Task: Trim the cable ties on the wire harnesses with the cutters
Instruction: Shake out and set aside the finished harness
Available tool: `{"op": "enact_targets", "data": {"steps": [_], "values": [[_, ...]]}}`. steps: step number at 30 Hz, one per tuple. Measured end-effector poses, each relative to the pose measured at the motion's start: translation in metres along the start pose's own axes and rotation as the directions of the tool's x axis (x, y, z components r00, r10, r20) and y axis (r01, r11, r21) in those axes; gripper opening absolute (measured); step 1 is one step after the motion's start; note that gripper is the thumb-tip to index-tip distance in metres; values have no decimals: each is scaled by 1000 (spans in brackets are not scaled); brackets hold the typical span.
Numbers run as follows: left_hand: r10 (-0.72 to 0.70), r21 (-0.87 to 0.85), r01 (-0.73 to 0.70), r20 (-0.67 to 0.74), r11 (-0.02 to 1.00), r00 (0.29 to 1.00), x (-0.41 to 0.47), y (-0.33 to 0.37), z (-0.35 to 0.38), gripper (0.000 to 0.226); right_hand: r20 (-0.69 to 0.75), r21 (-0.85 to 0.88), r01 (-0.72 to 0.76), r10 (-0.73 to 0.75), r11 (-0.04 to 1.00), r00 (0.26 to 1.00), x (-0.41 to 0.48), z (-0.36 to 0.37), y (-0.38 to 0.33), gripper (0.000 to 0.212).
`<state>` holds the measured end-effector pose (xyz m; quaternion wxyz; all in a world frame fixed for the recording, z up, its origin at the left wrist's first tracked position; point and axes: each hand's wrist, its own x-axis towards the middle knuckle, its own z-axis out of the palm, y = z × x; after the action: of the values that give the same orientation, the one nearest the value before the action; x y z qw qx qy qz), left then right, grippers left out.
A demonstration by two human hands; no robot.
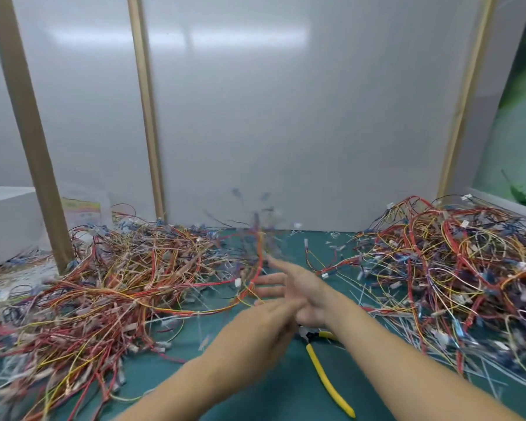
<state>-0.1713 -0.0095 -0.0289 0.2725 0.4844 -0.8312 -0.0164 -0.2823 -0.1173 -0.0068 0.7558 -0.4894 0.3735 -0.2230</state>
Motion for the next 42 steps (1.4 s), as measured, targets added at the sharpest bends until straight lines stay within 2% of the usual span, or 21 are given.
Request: {"op": "enact_targets", "data": {"steps": [3,5,7,10,12,13,17,19,21,22,23,24,25,26,28,30,32,35,37,39,42], "values": [[94,-7,-94,23,996,995,-18,-12,-12,47,-25,-67,48,-49,997,998,5,-8,4,20],[99,76,-84,-219,994,971,-22,-27,-21,40,-80,-137,108,-119,985,990,5,-15,1,20],[17,202,67,-386,977,922,-16,-48,-36,39,-96,-258,121,-150,959,984,-1,-22,-4,23],[-213,358,238,-107,903,971,0,-69,-49,41,-76,-347,109,-144,931,987,-10,-31,-2,22],[-313,182,289,123,940,942,8,-70,-48,22,-70,-351,140,-175,926,982,-12,-36,3,22],[-325,74,317,153,945,933,12,-72,-49,22,-70,-359,159,-197,920,978,-14,-38,6,23],[-388,-230,376,-8,898,922,31,-71,-78,28,-95,-497,224,-309,839,946,-25,-41,10,25],[-428,-267,390,-102,881,898,42,-65,-87,26,-189,-703,222,-479,675,857,-34,-40,4,19],[-468,-270,397,-294,877,833,53,-54,-91,26,-256,-878,201,-782,434,569,-44,-39,-5,15],[-468,-261,391,-405,883,786,57,-44,-91,26,-262,-895,225,-862,385,434,-49,-34,-8,13],[-432,-219,373,-499,902,752,59,-33,-89,25,-292,-866,279,-872,416,394,-53,-31,-13,15],[-363,-131,352,-559,927,746,59,-21,-84,26,-349,-764,368,-819,531,456,-54,-27,-18,21],[-286,-31,326,-562,945,776,56,-8,-75,29,-392,-572,425,-689,702,610,-54,-21,-21,29],[-227,54,290,-494,955,839,51,4,-62,31,-393,-373,393,-527,840,753,-55,-15,-21,36],[-158,115,182,-194,977,968,35,25,-29,25,-349,-280,272,-361,921,865,-55,-11,-12,41],[-94,42,89,139,995,986,17,35,-5,33,-333,-488,187,-380,853,863,-55,-21,6,31],[-112,-19,121,268,992,957,8,29,0,40,-332,-584,117,-368,803,869,-56,-38,23,24],[-237,-153,246,74,957,969,12,0,-16,37,-366,-681,30,-375,732,852,-65,-65,29,29],[-245,-48,241,-126,969,961,24,-27,-29,22,-337,-764,4,-404,645,850,-72,-78,23,36],[-282,138,303,-155,943,947,39,-52,-34,41,-302,-786,28,-422,618,855,-79,-85,13,37],[-381,346,378,-63,859,923,61,-80,-27,86,-278,-714,98,-409,694,869,-87,-92,-6,34]]}}
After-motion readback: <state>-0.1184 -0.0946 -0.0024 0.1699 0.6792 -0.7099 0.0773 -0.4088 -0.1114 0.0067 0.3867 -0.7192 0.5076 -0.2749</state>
